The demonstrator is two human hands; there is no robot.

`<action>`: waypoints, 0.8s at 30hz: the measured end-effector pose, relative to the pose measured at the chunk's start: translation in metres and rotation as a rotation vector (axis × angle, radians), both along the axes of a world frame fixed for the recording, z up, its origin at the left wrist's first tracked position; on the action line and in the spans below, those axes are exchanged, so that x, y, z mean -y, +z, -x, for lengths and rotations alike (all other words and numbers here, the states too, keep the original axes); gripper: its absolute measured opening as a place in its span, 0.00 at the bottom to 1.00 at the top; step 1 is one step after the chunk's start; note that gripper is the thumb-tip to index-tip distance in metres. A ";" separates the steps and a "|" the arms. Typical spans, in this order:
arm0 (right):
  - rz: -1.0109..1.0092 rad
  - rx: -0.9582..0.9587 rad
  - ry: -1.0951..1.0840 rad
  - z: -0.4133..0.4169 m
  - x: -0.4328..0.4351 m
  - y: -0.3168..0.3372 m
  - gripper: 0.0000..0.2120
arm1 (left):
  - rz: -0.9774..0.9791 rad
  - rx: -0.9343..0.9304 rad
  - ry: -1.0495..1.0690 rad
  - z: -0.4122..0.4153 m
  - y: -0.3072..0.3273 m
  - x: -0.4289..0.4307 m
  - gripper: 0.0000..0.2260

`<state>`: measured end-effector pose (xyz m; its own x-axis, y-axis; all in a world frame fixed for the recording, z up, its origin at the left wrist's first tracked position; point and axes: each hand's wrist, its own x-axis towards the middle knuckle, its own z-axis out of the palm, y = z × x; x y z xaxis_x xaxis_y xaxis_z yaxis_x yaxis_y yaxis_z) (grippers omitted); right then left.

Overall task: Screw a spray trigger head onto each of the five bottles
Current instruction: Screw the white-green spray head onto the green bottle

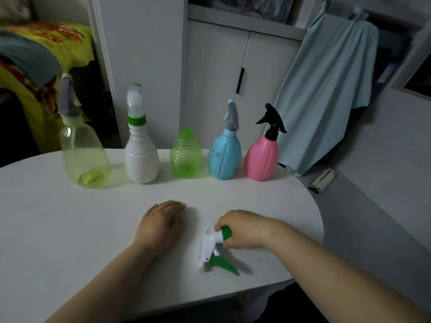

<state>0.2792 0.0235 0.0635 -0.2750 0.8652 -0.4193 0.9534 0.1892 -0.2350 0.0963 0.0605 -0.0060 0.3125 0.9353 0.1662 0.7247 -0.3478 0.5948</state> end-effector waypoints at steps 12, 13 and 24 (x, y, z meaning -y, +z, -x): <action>-0.174 -1.289 -0.647 -0.058 -0.027 0.042 0.12 | -0.131 0.353 0.216 -0.028 0.065 -0.059 0.23; -0.195 -1.332 -0.665 -0.057 -0.027 0.041 0.12 | -0.128 0.360 0.214 -0.032 0.072 -0.067 0.26; -0.310 -1.379 -0.655 -0.055 -0.049 0.031 0.08 | 0.013 0.424 0.369 -0.057 0.080 -0.135 0.25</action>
<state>0.3346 0.0723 0.0941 0.1634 0.9857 0.0415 -0.0267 0.0464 -0.9986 0.1531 0.1951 0.0741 -0.1281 0.9726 0.1940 0.4934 -0.1072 0.8632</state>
